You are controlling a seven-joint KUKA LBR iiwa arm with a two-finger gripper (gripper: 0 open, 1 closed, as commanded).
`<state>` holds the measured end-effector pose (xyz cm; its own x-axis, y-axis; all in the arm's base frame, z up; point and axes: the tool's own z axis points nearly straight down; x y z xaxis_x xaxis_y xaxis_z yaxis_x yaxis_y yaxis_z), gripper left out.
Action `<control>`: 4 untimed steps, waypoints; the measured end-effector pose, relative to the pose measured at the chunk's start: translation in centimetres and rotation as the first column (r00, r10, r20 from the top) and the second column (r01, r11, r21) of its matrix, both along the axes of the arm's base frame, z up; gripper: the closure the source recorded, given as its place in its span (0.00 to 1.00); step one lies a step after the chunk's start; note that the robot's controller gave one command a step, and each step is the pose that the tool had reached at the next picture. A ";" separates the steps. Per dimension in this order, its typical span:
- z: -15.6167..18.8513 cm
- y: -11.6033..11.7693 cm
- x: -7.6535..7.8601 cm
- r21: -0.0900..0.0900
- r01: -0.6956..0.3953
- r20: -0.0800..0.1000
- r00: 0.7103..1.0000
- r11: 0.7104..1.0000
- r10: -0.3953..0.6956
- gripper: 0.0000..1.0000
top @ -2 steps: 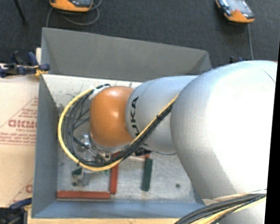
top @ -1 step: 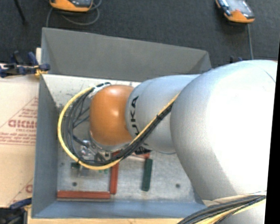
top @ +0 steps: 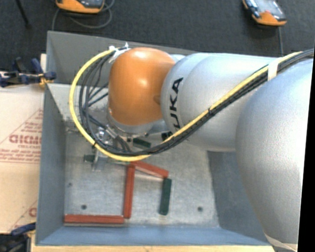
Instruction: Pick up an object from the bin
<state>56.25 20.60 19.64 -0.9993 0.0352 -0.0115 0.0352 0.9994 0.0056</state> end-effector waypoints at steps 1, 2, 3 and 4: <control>-0.1 -0.6 2.1 -0.005 -0.032 -0.005 0.999 0.999 0.032 1.00; -0.2 -1.8 1.1 -0.004 -0.014 -0.010 1.000 1.000 0.014 1.00; 5.8 3.2 1.5 -0.001 -0.038 -0.002 0.999 0.999 0.038 1.00; 0.6 -1.3 -0.9 -0.007 0.135 -0.013 0.991 0.991 -0.135 1.00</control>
Offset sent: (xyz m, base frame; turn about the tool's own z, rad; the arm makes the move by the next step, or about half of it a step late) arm 0.0181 -0.0041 -0.0025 -0.0333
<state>55.37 19.29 20.24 -0.9854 0.1700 0.0016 0.1700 0.9854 -0.0016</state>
